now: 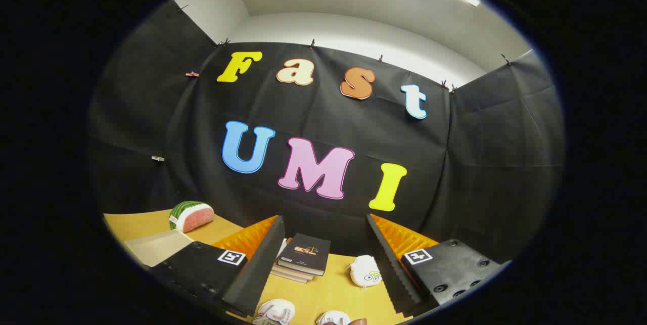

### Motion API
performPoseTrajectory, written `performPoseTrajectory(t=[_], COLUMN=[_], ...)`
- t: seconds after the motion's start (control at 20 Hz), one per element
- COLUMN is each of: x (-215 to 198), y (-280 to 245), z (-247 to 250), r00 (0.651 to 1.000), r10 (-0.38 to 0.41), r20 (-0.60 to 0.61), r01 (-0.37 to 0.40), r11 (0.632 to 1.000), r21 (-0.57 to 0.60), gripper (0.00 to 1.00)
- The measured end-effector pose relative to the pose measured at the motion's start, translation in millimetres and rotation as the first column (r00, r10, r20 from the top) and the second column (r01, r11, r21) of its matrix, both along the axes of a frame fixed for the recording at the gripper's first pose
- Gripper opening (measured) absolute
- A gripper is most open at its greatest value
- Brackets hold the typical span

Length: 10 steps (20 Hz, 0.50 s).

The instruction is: Open the storage box then place both shoes into the box .Put the left shoe in first, then the right shoe, with the right side of both shoes facing outward in a uniform manner.

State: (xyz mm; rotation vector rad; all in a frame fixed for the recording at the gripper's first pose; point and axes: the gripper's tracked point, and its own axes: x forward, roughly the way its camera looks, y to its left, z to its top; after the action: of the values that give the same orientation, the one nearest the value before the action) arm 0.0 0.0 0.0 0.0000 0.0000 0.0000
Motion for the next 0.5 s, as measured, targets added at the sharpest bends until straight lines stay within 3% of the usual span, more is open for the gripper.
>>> performPoseTrajectory(t=[0.5], x=[-2.5], y=[0.8], z=[-15.1], r00=[1.000], r10=[-0.006], r20=[-0.025], r01=[0.006], r11=[1.000], r21=[0.004], gripper=[0.97])
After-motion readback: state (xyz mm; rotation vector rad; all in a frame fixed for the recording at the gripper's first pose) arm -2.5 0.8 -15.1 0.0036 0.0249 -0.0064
